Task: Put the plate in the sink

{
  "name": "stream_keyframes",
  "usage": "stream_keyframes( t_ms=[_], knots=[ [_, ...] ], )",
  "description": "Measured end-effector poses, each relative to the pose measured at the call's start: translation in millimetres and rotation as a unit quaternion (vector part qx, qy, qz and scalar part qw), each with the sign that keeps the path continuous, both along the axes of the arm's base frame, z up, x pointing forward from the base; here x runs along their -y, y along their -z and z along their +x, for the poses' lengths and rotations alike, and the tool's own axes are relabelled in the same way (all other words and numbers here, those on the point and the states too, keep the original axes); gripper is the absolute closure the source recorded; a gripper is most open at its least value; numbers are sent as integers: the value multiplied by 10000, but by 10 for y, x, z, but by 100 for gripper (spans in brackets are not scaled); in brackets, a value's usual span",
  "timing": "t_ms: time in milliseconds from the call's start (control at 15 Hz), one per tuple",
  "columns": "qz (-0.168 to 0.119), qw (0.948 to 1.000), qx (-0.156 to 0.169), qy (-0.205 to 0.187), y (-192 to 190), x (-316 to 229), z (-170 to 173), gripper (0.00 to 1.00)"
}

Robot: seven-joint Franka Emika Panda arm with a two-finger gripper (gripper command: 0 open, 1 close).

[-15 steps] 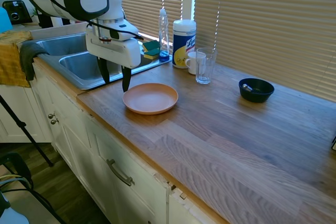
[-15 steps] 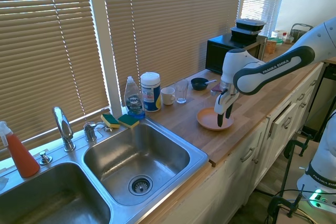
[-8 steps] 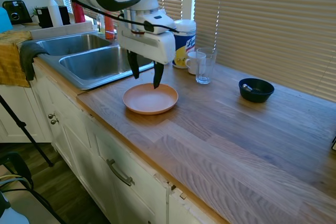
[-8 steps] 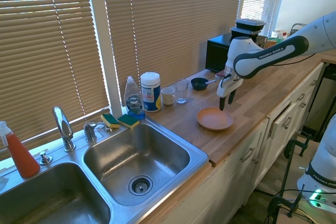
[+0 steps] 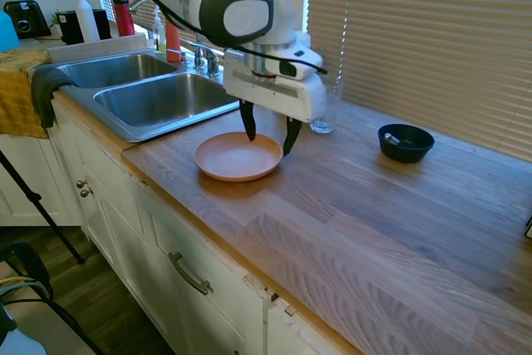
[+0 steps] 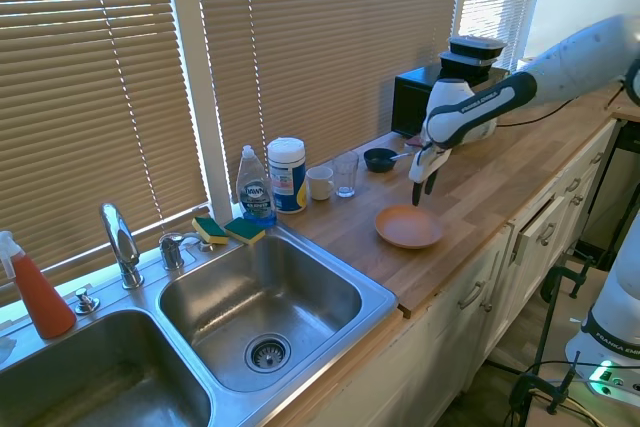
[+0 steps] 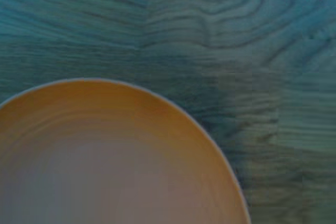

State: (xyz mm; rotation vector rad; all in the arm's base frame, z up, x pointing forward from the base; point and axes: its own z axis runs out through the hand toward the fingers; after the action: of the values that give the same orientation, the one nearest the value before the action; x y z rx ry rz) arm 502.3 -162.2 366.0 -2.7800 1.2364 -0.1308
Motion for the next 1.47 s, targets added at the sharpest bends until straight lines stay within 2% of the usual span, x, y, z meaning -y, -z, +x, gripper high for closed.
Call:
stream_keyframes(
  t_ms=[333, 733, 800, 1133, 1467],
  knots=[
    [292, 9977, -147, -596, 344, 102, 260, 0],
    [494, 9919, -506, -1058, 403, 81, 260, 0],
    [518, 9908, -546, -1121, 402, 76, 256, 100],
    [610, 9868, -640, -1354, 406, 5, 260, 100],
    [684, 9850, -673, -1433, 461, -82, 281, 100]
  ],
)
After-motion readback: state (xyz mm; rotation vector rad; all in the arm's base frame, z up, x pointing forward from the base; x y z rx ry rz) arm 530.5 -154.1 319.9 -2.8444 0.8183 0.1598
